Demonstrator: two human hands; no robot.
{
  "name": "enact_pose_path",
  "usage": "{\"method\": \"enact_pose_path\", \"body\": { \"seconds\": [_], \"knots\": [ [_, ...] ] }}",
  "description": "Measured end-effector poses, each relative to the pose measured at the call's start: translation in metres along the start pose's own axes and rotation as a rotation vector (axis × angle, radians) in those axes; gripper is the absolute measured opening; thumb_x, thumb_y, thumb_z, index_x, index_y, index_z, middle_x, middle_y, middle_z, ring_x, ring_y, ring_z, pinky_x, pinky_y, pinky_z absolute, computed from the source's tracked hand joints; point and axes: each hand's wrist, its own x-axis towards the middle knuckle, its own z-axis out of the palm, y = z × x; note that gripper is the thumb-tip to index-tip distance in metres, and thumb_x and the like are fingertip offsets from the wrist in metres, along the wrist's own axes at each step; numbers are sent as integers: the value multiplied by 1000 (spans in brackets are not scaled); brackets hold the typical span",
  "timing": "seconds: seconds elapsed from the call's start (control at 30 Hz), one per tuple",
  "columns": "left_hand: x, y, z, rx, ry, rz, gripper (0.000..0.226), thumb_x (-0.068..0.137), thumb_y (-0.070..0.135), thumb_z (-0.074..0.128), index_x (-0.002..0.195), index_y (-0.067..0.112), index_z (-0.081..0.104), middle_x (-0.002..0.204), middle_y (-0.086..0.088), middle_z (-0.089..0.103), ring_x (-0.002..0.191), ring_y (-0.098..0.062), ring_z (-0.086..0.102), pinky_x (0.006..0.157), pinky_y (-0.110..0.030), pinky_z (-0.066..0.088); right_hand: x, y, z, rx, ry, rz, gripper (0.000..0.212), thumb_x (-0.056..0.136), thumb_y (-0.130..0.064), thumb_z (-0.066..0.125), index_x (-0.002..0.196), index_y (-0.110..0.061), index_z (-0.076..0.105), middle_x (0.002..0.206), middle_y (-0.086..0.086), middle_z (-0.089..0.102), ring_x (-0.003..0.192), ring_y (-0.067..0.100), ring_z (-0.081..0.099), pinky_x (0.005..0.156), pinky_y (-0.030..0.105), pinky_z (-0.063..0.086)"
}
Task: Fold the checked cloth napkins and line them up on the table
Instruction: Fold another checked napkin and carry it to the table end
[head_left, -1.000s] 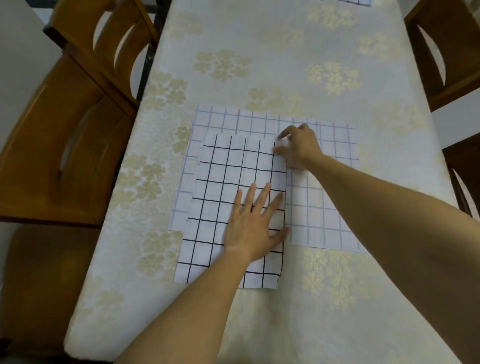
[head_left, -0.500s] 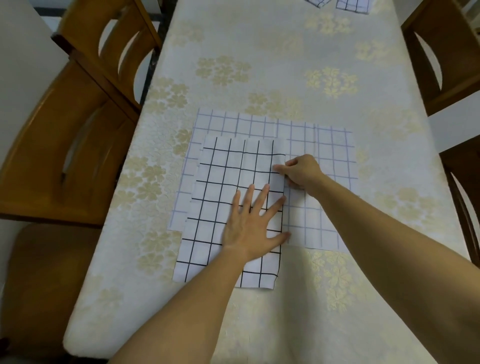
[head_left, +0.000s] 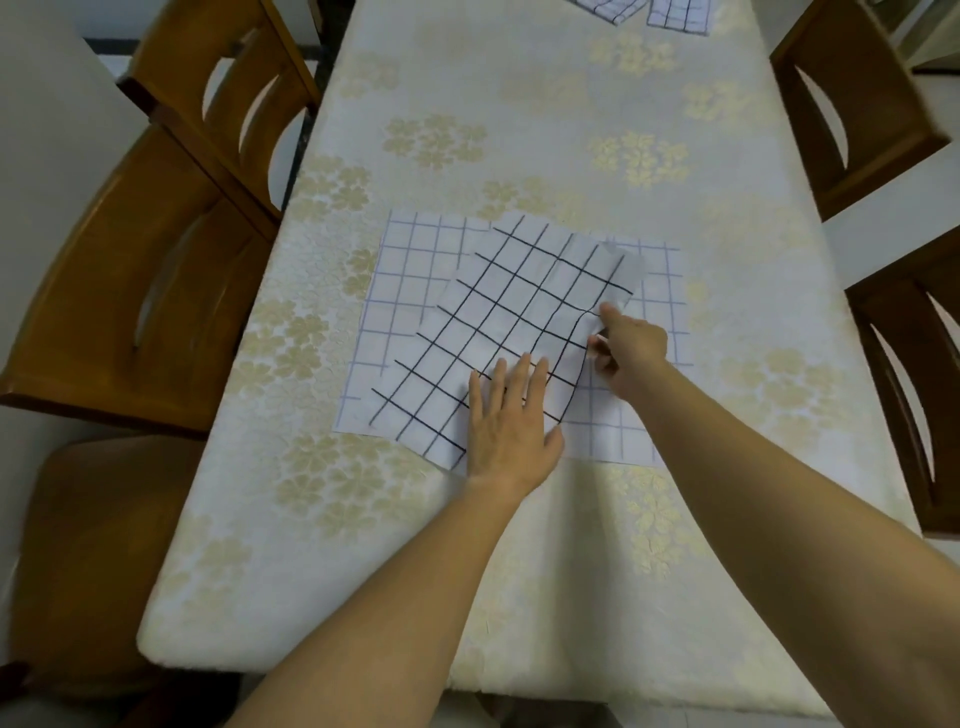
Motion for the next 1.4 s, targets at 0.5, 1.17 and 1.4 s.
{"method": "enact_pose_path", "body": {
  "seconds": [0.5, 1.17, 1.4],
  "knots": [
    [36, 9, -42, -240, 127, 105, 73, 96, 1, 47, 160, 27, 23, 168, 1, 20, 157, -25, 9, 127, -46, 9, -11, 11, -16, -557, -332, -277, 23, 98, -23, 64, 81, -8, 57, 65, 5, 50, 54, 17, 53, 39, 21, 34],
    [129, -17, -108, 456, -193, 498, 23, 103, 12, 52, 113, 28, 64, 115, -1, 69, 128, -25, 53, 127, -46, 7, -20, 18, -41, -625, -819, -144, 40, 92, -28, 74, 92, 11, 64, 86, 18, 67, 83, 22, 64, 86, 33, 58],
    [135, -41, -125, 154, -36, 248, 21, 107, 26, 48, 115, 19, 67, 114, -7, 70, 102, -31, 63, 80, -35, 42, -31, 26, -48, -355, -754, 27, 10, 101, -12, 58, 95, -4, 61, 95, 19, 71, 90, 30, 71, 90, 42, 59]
  ]
}}
